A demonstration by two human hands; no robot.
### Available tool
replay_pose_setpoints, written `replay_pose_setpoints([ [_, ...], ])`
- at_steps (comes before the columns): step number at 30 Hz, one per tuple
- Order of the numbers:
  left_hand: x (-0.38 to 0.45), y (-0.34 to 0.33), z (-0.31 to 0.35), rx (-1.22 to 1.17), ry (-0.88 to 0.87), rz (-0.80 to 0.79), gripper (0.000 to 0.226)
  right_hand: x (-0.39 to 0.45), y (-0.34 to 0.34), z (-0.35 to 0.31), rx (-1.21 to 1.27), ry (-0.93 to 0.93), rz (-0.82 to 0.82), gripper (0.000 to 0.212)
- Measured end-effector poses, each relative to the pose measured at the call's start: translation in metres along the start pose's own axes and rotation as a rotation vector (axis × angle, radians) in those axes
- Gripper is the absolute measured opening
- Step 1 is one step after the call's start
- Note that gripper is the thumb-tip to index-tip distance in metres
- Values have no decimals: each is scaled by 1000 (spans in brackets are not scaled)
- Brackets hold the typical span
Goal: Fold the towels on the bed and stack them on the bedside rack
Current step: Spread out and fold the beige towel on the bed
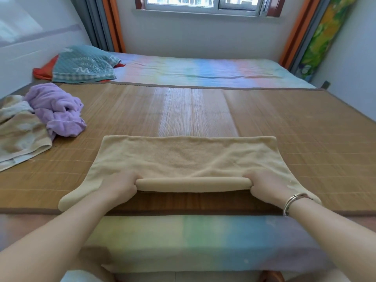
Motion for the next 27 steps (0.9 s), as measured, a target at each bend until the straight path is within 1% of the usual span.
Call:
replay_pose_setpoints([
  [2,1,20,4,-12,-26,28,37,-3,17,-3,38,36,-25,19],
  [4,7,31,0,1,8,6,26,-5,27,-7,31,69,-120,21],
  [6,13,28,-9,52,93,-124,21,-7,20,-11,-1,88,-356,22],
  [7,13,23,-13,118,145,-215,20,-9,13,-12,-47,80,-482,25],
  [8,12,18,-15,195,190,-314,24,-11,7,-12,-113,67,-583,33],
  [9,11,13,-19,250,225,-385,33,-11,1,-12,-187,59,-651,41],
  [10,13,12,-20,271,244,-403,38,-8,-3,-11,-244,52,-678,46],
  [11,17,13,-20,250,257,-387,35,-3,-8,-10,-262,41,-668,46],
  [12,23,18,-21,201,264,-329,28,5,-9,-8,-238,19,-622,39],
  [14,36,33,-25,115,262,-167,16,23,-3,-1,-159,-41,-440,20],
  [15,42,40,-25,109,237,-84,13,31,3,6,-153,-73,-328,17],
  [17,57,54,-21,162,159,83,5,46,14,17,-168,-137,-127,18],
  [18,63,57,-17,189,124,154,5,52,17,21,-163,-160,-51,17],
  [20,73,58,-12,194,104,249,9,61,19,24,-158,-188,37,13],
  [22,81,48,-13,167,109,286,7,71,11,26,-177,-205,65,12],
  [23,84,37,-16,173,127,272,9,76,5,26,-188,-212,77,12],
  [26,85,-5,-39,136,275,187,41,85,-19,24,-215,-228,127,13],
  [27,82,-15,-44,98,315,179,47,86,-28,23,-215,-235,145,15],
])
Point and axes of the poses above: each hand's wrist, its own x-axis towards the middle knuckle, its own y-axis out of the back of the hand, z = x × y, the point moved 10 cm from there along x, towards the middle knuckle, and after that the axes turned 12 degrees about -x, right-handed, at the moved point
